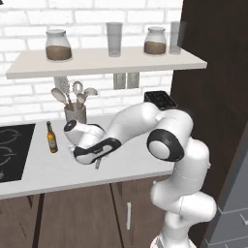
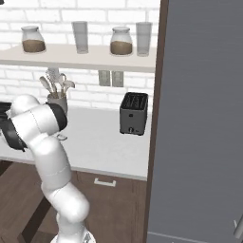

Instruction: Pick the peeler from the drawer and place it on the counter.

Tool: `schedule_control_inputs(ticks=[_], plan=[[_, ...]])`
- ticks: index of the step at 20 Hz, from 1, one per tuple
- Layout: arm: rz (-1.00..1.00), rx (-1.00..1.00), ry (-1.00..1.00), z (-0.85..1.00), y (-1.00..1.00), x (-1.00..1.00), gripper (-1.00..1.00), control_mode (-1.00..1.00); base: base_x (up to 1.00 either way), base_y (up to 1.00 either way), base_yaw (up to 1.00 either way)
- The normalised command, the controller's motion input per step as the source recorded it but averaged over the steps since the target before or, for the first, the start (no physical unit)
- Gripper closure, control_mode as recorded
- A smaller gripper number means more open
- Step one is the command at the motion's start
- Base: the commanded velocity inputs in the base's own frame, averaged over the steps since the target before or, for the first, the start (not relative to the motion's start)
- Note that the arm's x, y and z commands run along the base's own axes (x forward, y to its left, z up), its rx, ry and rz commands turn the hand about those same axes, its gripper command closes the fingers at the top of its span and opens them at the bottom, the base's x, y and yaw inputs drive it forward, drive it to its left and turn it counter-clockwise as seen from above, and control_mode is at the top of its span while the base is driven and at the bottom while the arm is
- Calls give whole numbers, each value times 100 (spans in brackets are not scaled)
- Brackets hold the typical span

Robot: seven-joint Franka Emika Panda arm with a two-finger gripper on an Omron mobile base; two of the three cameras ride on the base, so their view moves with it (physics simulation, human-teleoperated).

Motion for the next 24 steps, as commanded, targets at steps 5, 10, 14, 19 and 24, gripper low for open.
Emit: schedule_control_inputs(ticks=[5,10,14,19,24], plan=[[-7,22,-23,100,-55,-79,-100,-100,0,0,0],[-4,29,-41,100,-100,-100,-100,-100,0,0,0],[0,32,-41,100,-100,-100,-100,-100,0,0,0],[0,37,-35,72,-100,-100,-100,-100,0,0,0],[0,34,-33,13,-100,-100,-100,-100,0,0,0]])
